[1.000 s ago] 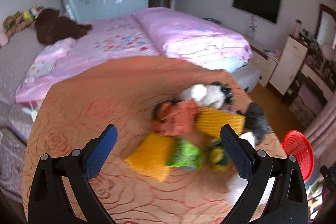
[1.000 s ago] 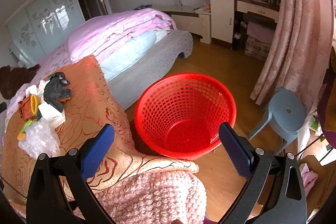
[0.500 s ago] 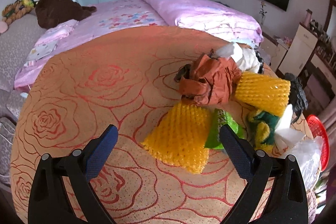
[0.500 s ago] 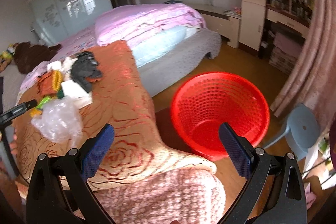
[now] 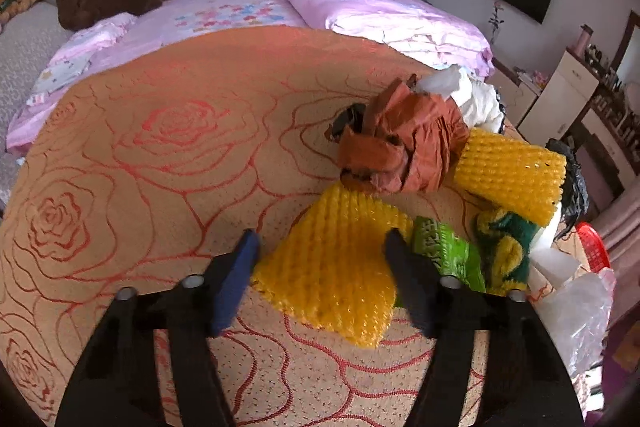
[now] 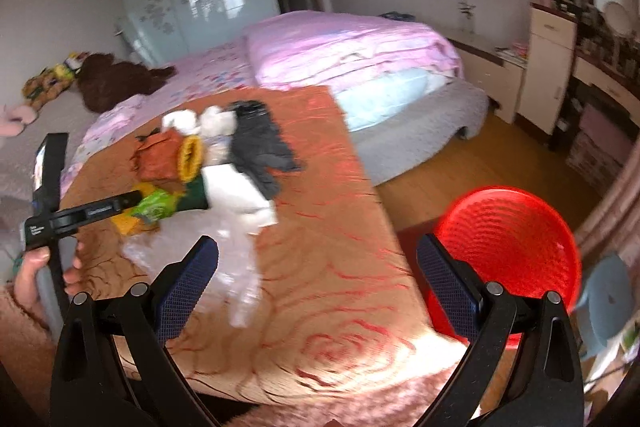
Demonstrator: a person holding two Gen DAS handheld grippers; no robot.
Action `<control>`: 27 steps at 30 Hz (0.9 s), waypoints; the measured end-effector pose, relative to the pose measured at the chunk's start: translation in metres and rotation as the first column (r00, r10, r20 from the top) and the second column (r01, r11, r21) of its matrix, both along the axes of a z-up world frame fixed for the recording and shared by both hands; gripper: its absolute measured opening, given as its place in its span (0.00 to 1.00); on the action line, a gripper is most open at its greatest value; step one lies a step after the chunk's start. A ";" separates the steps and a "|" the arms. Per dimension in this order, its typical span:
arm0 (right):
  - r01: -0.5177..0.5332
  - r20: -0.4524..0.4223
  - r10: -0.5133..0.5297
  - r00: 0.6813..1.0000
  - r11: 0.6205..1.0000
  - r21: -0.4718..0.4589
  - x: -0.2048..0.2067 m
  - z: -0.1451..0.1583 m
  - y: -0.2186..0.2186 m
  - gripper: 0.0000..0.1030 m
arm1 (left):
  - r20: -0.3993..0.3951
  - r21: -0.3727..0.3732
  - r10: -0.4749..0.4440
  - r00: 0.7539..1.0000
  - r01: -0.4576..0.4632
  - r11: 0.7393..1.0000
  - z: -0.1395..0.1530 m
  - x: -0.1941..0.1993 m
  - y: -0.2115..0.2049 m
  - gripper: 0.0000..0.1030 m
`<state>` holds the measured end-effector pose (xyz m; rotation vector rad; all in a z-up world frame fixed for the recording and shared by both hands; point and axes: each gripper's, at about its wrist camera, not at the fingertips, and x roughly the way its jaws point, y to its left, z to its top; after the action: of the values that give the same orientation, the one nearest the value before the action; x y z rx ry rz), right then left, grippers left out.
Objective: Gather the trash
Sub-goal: 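Grasp the yellow foam net with the left tool while the right tool grasps the clear plastic bag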
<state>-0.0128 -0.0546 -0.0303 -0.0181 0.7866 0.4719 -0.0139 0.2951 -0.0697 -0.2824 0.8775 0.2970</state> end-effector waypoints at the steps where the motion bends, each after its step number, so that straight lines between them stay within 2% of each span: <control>1: -0.022 -0.007 0.022 1.000 1.000 -0.004 0.002 -0.002 0.008 0.93 | 0.005 -0.001 -0.003 1.000 0.003 1.000 0.001 -0.002 0.000 0.48; 2: -0.046 -0.014 0.046 0.999 0.999 -0.008 0.002 -0.004 0.015 0.93 | 0.010 0.000 -0.006 1.000 0.006 1.000 0.002 -0.003 -0.001 0.46; 6: -0.132 -0.046 0.130 0.990 0.991 -0.024 0.005 -0.017 0.045 0.93 | 0.026 0.013 -0.008 1.000 0.008 1.000 0.007 -0.009 -0.004 0.25; 12: -0.227 -0.059 0.225 0.973 0.973 -0.029 0.005 -0.023 0.077 0.93 | 0.070 -0.020 0.025 0.997 -0.023 1.000 0.019 -0.025 0.003 0.17; 15: -0.273 -0.073 0.269 0.960 0.961 -0.046 0.005 -0.028 0.089 0.92 | 0.095 -0.023 0.027 0.995 -0.025 0.999 0.027 -0.032 0.000 0.17; 18: -0.314 -0.095 0.309 0.946 0.949 -0.039 0.001 -0.030 0.092 0.72 | 0.114 -0.019 0.019 0.993 -0.017 1.000 0.033 -0.036 -0.006 0.16; 20: -0.325 -0.100 0.321 0.942 0.945 -0.027 0.000 -0.031 0.092 0.56 | 0.124 -0.014 0.012 0.992 -0.010 1.000 0.036 -0.039 -0.011 0.16; 22: -0.336 -0.100 0.333 0.938 0.941 -0.021 -0.001 -0.029 0.090 0.46 | 0.134 -0.005 0.005 0.991 -0.005 1.000 0.039 -0.042 -0.014 0.16; 23: -0.338 -0.100 0.335 0.937 0.941 -0.019 -0.002 -0.028 0.091 0.42 | 0.140 -0.001 0.001 0.990 -0.001 1.000 0.040 -0.043 -0.016 0.16; 27: -0.342 -0.101 0.340 0.935 0.940 0.004 -0.009 -0.023 0.084 0.37 | 0.158 0.008 -0.018 0.987 0.017 1.000 0.047 -0.046 -0.025 0.16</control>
<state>-0.0217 0.0290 -0.0533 -0.1466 0.8904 0.8024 -0.0599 0.2697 -0.0230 -0.2881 0.7220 0.2577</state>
